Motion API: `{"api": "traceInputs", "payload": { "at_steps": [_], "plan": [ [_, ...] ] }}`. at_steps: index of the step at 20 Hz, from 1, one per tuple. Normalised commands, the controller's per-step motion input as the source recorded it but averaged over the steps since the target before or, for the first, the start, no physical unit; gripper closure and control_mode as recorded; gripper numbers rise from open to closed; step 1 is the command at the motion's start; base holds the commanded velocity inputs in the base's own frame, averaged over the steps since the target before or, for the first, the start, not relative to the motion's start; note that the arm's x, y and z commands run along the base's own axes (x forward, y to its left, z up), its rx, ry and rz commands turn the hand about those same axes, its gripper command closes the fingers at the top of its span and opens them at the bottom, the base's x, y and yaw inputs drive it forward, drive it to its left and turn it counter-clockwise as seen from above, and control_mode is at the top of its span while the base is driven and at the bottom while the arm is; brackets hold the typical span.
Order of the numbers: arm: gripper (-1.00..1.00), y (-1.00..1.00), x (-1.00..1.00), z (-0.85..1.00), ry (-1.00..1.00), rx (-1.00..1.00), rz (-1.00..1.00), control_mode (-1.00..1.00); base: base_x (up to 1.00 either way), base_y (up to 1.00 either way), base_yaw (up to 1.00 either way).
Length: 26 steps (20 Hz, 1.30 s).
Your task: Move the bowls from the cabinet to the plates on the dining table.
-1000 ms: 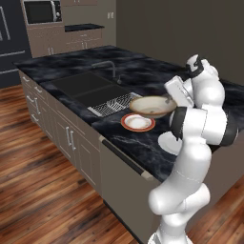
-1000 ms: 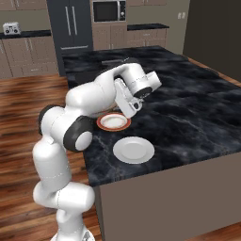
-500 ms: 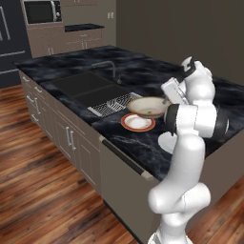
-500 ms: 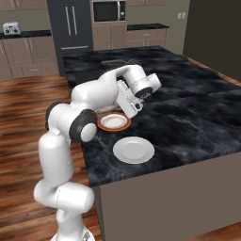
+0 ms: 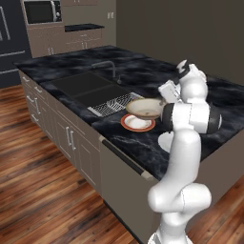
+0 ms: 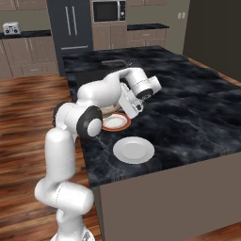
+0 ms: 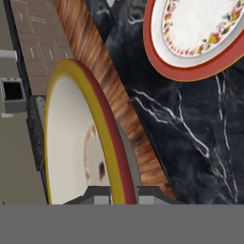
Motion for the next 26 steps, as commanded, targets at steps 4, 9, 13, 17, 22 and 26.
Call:
{"api": "traceInputs", "payload": {
  "at_steps": [4,9,13,17,22,26],
  "plan": [
    [1.00,0.00,0.29,-0.21,0.00,0.01,0.03,-1.00,0.00,0.00,0.00],
    [1.00,0.00,0.27,-0.22,0.00,0.01,0.02,-1.00,0.00,0.00,0.00],
    [1.00,0.00,0.28,-0.22,0.00,0.00,0.02,-1.00,0.00,0.00,0.00],
    [1.00,0.00,0.27,-0.23,0.00,0.00,0.02,-1.00,0.00,0.00,0.00],
    [1.00,0.00,0.25,-0.26,0.00,0.00,0.01,-1.00,0.00,0.00,0.00],
    [1.00,0.00,0.25,-0.25,0.00,0.00,0.01,-1.00,0.00,0.00,0.00]
  ]
}}
